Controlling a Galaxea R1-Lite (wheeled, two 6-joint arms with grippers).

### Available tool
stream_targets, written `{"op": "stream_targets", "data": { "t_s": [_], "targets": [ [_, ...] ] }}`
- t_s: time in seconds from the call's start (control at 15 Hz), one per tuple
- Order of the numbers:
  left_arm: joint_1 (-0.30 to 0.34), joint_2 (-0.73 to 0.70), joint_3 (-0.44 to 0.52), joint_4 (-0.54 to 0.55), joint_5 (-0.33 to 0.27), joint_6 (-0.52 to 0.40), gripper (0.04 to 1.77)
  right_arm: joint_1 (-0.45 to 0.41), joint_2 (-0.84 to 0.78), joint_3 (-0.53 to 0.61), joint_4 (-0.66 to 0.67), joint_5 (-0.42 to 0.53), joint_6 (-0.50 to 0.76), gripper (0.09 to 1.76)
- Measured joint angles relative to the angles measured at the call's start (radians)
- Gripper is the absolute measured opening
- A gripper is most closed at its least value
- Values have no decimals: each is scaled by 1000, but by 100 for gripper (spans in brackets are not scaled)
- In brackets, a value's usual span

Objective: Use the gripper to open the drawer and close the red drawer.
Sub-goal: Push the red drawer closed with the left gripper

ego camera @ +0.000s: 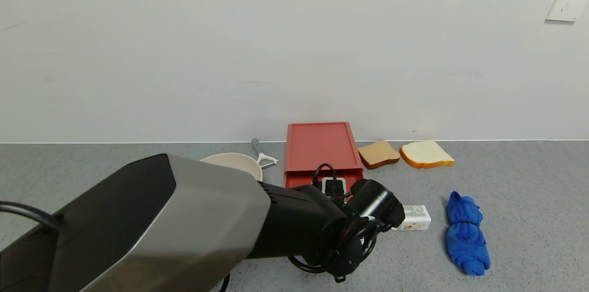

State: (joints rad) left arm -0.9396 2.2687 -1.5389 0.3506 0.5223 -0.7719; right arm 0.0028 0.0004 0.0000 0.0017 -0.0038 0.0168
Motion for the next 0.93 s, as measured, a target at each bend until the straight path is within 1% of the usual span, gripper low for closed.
{"op": "stream_targets", "data": {
  "t_s": [0.4,0.6,0.93],
  "targets": [
    [42,25,-56,-6,1,53,172,0,0,0,0,0,0,171],
    [63,43,-80,-41,0,93,172,0,0,0,0,0,0,171],
    [87,69,-122,-47,0,135,172,0,0,0,0,0,0,171]
  ]
}}
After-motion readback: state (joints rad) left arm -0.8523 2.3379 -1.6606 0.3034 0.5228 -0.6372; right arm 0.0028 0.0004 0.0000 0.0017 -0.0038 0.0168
